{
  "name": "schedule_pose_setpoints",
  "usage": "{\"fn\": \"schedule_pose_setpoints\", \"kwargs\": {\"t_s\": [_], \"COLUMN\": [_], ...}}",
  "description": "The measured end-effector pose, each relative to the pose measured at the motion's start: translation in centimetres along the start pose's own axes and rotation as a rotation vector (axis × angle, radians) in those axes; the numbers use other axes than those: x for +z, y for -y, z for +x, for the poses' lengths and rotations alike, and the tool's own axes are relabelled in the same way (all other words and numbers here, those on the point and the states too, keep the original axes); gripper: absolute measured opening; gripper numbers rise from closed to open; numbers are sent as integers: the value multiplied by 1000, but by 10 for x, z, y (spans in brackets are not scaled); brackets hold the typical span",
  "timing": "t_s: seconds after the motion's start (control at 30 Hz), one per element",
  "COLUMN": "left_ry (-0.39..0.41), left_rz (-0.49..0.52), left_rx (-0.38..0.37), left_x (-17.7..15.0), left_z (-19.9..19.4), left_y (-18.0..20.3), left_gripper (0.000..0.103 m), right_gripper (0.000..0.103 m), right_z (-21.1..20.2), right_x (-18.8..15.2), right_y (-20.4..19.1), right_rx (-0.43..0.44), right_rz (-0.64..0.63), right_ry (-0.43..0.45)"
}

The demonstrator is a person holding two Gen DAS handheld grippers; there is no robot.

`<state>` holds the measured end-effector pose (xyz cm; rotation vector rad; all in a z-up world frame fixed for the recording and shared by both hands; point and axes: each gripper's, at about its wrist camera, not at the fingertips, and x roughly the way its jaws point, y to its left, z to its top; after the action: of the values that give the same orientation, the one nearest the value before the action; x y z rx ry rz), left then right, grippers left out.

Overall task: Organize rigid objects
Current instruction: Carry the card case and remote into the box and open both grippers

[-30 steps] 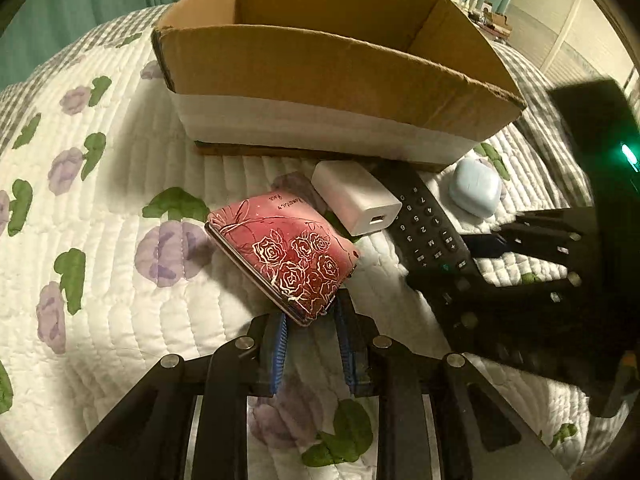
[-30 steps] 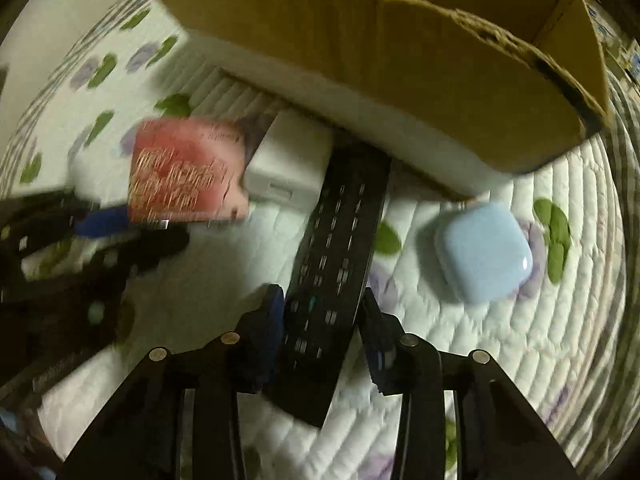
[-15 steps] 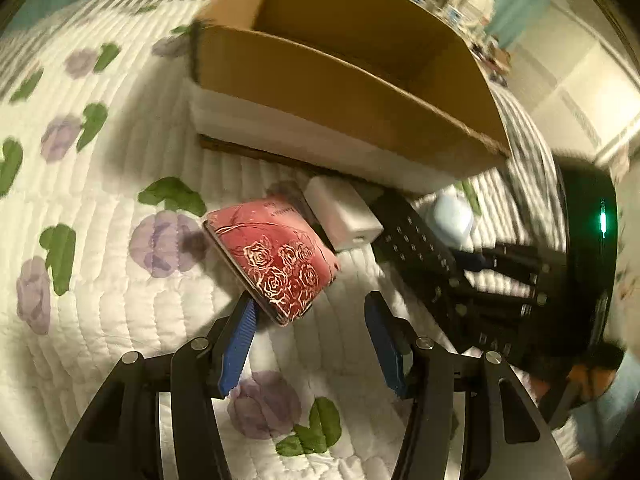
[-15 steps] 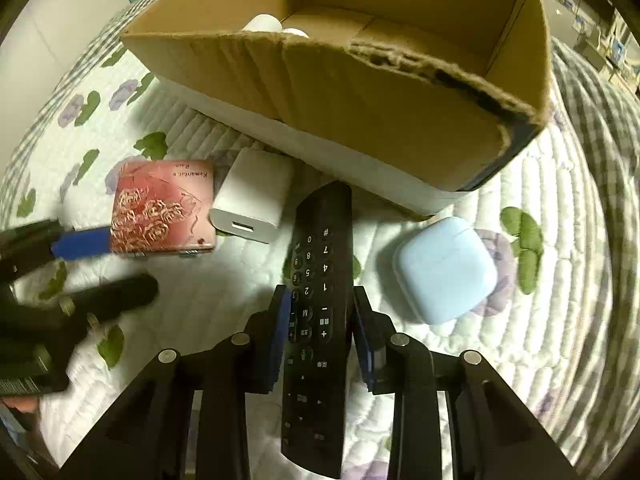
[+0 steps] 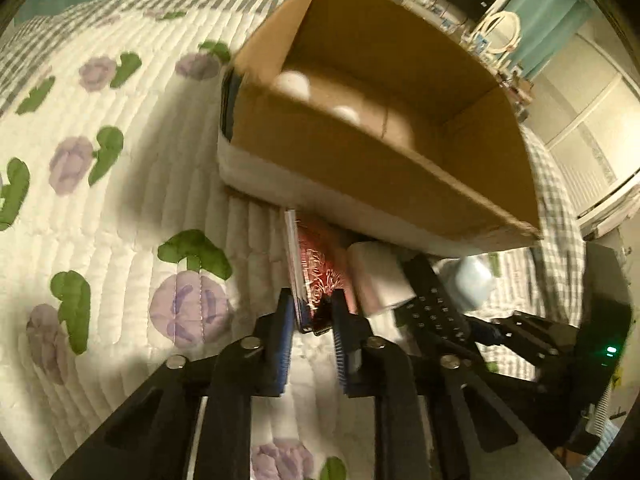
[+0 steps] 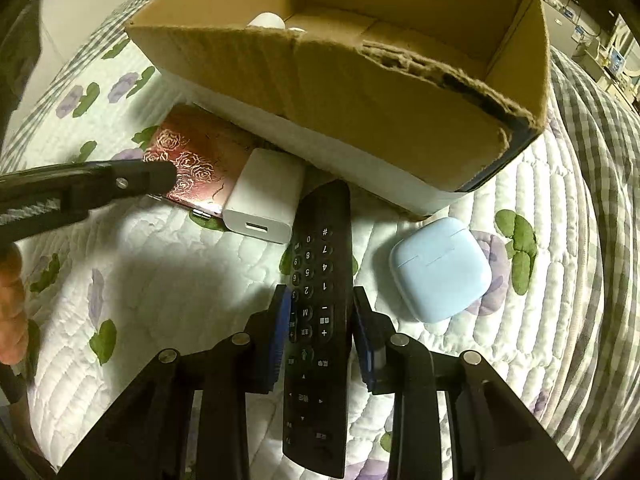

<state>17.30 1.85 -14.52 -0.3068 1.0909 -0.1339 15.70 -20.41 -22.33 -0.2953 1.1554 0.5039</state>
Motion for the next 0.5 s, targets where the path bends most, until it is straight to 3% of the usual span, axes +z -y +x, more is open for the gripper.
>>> {"fn": "schedule_pose_setpoints", "kwargs": {"t_s": [0.1, 0.17, 0.5], "left_ry": [41, 59, 109], "left_rz": [59, 113, 207], "left_rx": [24, 61, 99], "left_x": [-6, -11, -24], "left_z": [-19, -28, -77], "left_y": [9, 17, 39], "left_gripper": [10, 10, 9], "right_gripper": [28, 20, 20], "right_z": [-13, -25, -92], "right_x": [-4, -7, -17], "right_y": [-1, 3, -5], "right_rx": [-27, -46, -112], "right_rz": [-17, -35, -66], "right_ry": [7, 16, 62]}}
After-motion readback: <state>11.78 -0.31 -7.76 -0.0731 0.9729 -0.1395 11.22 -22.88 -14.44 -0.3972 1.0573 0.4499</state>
